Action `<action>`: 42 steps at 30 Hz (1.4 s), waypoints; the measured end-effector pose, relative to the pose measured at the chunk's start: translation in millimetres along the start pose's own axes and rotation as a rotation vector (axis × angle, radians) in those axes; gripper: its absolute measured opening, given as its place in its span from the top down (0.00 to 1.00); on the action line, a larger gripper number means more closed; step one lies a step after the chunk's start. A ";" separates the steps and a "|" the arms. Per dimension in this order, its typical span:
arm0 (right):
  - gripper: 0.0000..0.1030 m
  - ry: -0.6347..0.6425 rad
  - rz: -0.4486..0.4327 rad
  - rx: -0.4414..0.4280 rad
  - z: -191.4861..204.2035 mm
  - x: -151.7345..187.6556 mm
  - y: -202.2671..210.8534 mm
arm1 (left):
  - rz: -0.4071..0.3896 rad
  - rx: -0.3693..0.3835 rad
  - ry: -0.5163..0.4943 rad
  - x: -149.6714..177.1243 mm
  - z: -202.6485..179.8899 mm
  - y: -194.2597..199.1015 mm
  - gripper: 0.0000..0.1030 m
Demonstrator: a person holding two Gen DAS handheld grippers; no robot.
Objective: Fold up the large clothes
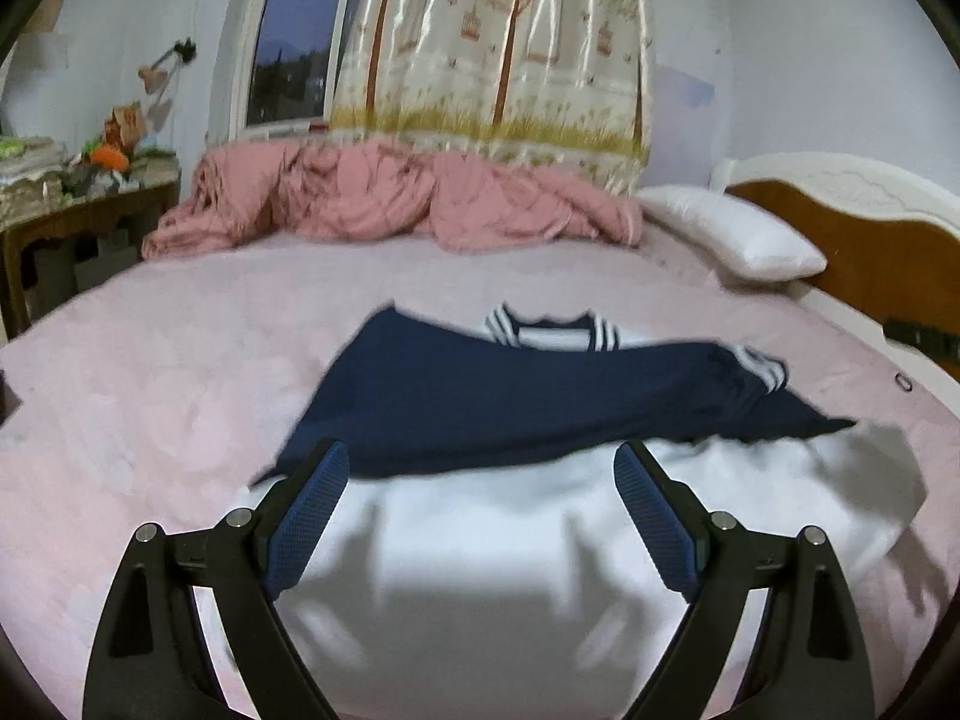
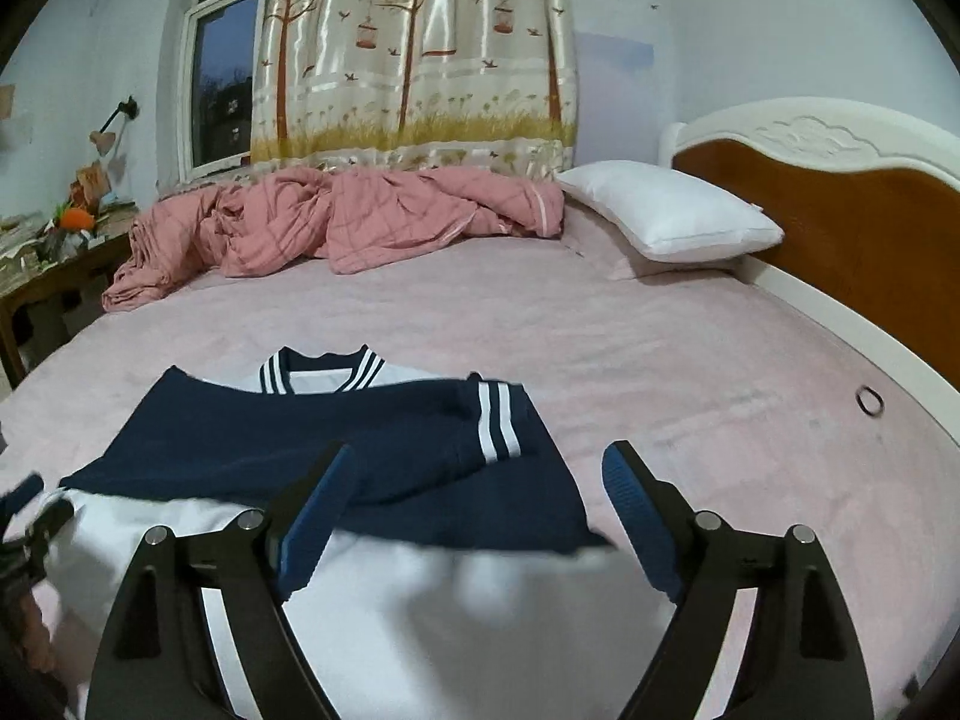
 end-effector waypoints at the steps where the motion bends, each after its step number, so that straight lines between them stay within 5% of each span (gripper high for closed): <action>1: 0.17 -0.010 -0.015 -0.002 -3.0 2.8 11.0 | -0.016 0.004 -0.004 -4.6 -3.0 7.1 0.12; 5: 0.17 0.030 -0.073 -0.007 -0.5 13.1 50.2 | -0.089 0.035 0.007 -22.2 -13.9 36.7 0.00; 10: 0.16 0.063 -0.097 -0.012 6.7 25.0 75.1 | -0.153 0.012 -0.129 -34.8 -36.3 56.3 0.00; 21: 0.16 0.132 -0.113 -0.053 18.2 48.5 104.9 | -0.089 0.044 -0.186 -11.6 -63.7 63.1 0.00; 25: 0.15 0.154 -0.039 -0.078 22.0 65.5 99.7 | 0.012 0.124 -0.221 4.9 -78.1 53.9 0.00; 30: 0.14 0.251 0.046 -0.006 31.9 95.9 86.0 | 0.235 0.112 -0.324 48.2 -95.3 23.1 0.00; 37: 0.14 0.503 0.214 -0.074 61.2 142.5 59.7 | 0.409 0.121 -0.440 82.1 -113.3 -0.8 0.00; 42: 0.14 0.593 0.191 -0.066 82.3 157.1 54.6 | 0.477 0.078 -0.458 97.7 -112.9 -16.3 0.00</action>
Point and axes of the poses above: each gripper's, at about its wrist camera, not at the fingertips, and y roughly against the way its jaws point, z to its left, x to its underside, the point moved 3 cm from there along -y, roughly the way its jaws point, and after that the axes turned 15 degrees about x, right-handed, at the moved point
